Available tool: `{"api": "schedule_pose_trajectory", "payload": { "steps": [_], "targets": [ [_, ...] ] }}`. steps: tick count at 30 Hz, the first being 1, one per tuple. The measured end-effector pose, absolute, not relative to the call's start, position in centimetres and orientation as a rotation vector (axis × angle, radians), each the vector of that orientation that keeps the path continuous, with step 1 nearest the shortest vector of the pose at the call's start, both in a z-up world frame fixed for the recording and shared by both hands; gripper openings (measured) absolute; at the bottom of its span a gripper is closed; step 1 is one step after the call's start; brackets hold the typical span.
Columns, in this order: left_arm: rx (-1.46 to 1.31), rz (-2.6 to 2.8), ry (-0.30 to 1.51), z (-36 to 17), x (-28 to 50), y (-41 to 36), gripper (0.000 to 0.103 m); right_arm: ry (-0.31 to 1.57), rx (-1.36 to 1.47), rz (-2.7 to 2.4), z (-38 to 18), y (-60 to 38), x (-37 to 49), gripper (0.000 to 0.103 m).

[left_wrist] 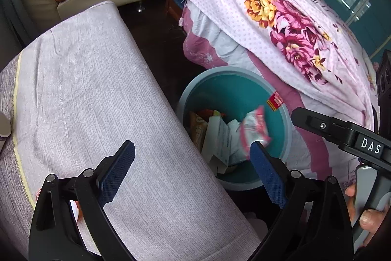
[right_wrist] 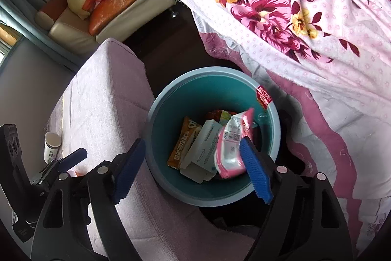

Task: Collect trash
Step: 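Grasp the white-and-red plastic shell with the right gripper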

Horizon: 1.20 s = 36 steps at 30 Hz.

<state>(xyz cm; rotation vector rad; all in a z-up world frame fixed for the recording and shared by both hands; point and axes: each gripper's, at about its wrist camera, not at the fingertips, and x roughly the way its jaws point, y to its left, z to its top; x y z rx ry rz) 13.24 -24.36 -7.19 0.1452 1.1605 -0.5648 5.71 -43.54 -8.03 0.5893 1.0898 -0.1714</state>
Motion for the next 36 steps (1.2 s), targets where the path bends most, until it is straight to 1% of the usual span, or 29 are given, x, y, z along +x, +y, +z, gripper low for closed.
{"api": "schedule_pose_trajectory", "payload": {
  "steps": [9,16,28,36],
  "targets": [
    [0.137,-0.53,1.134,-6.1,12.6,-20.8,0.095,1.116,0.584,-0.16,-7.5,-41.2,5.5,0.077],
    [0.074,-0.468,1.122,-5.4,12.6,-15.8,0.095,1.129,0.552,-0.087,-7.0,-37.1,6.7,0.077],
    [-0.03,-0.365,1.124,-5.9,12.7,-5.8,0.095,1.231,0.453,0.088,-7.7,-27.0,9.2,0.077],
    [-0.055,-0.282,1.11,-6.6,12.2,1.0,0.095,1.236,0.31,0.169,-9.0,-20.2,10.4,0.077]
  ]
}}
